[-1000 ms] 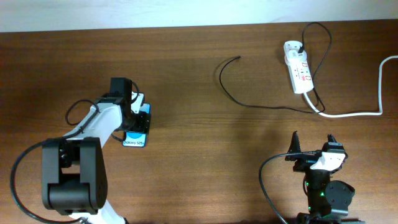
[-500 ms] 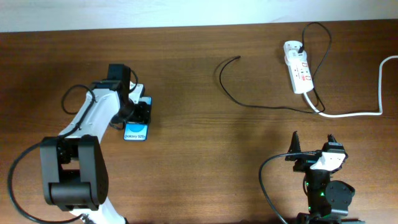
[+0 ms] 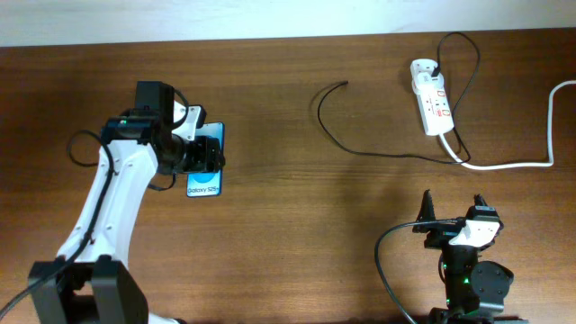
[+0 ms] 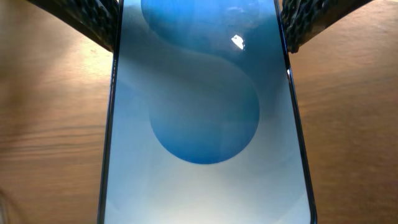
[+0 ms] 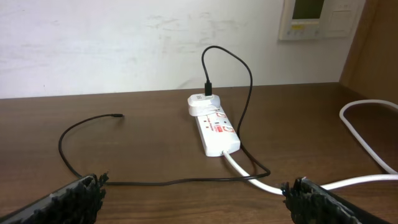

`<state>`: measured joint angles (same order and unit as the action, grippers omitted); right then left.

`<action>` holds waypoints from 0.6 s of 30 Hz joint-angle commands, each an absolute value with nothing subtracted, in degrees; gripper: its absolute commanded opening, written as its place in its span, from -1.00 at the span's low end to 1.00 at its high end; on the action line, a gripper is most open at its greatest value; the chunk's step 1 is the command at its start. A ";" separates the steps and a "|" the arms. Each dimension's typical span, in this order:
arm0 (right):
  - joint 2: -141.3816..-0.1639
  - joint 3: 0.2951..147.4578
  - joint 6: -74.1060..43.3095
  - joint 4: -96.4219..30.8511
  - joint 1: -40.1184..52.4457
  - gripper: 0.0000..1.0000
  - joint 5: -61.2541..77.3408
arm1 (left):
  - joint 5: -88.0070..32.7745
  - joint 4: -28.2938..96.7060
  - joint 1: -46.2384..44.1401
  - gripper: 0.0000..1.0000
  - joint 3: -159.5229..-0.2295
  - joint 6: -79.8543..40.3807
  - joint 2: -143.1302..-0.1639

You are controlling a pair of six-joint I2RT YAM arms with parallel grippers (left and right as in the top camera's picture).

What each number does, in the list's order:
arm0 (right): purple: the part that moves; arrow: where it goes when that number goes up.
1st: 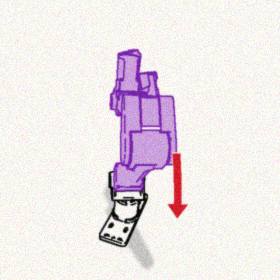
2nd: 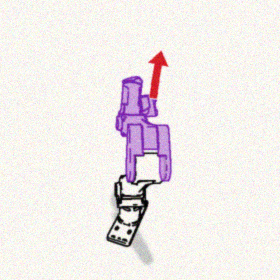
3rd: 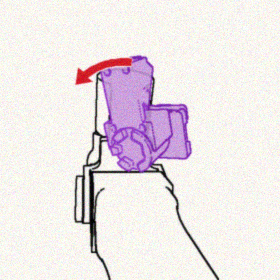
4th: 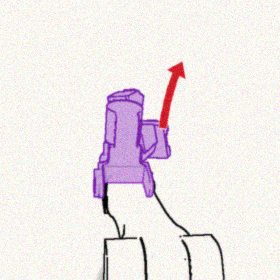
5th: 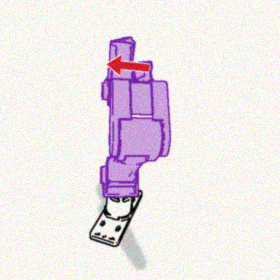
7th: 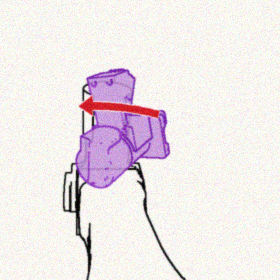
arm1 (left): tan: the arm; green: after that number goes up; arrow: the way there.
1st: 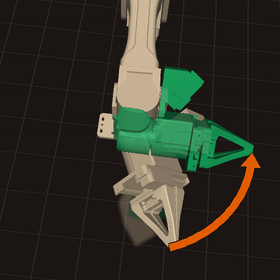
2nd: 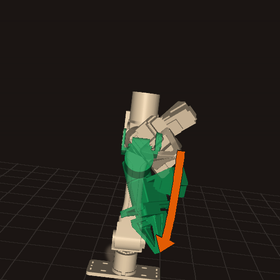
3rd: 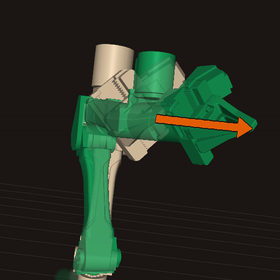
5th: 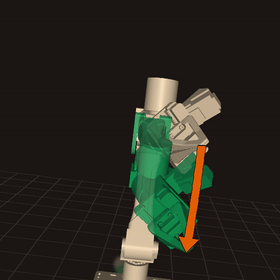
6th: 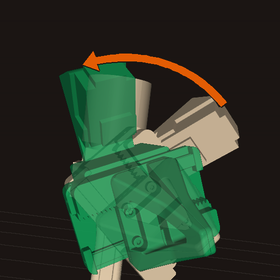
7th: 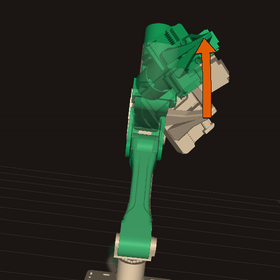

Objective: Plug charger to phone and switch on socket
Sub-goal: 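Lift the phone with the left gripper and tilt it upright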

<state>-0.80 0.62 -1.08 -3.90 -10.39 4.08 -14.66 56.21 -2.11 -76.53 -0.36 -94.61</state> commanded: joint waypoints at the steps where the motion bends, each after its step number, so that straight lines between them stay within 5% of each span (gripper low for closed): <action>1: -0.36 0.32 -1.10 -4.14 -10.13 0.96 4.01 | -22.35 57.30 -2.13 -0.17 -78.06 -6.44 -91.44; 8: -0.36 0.32 -1.10 -4.14 -10.13 0.96 4.01 | -23.40 59.88 -7.09 -0.25 -78.04 -20.01 -91.46; 18: -0.36 0.32 -1.10 -4.16 -10.13 0.96 4.01 | -23.38 59.81 -11.64 -0.27 -78.04 -21.54 -91.46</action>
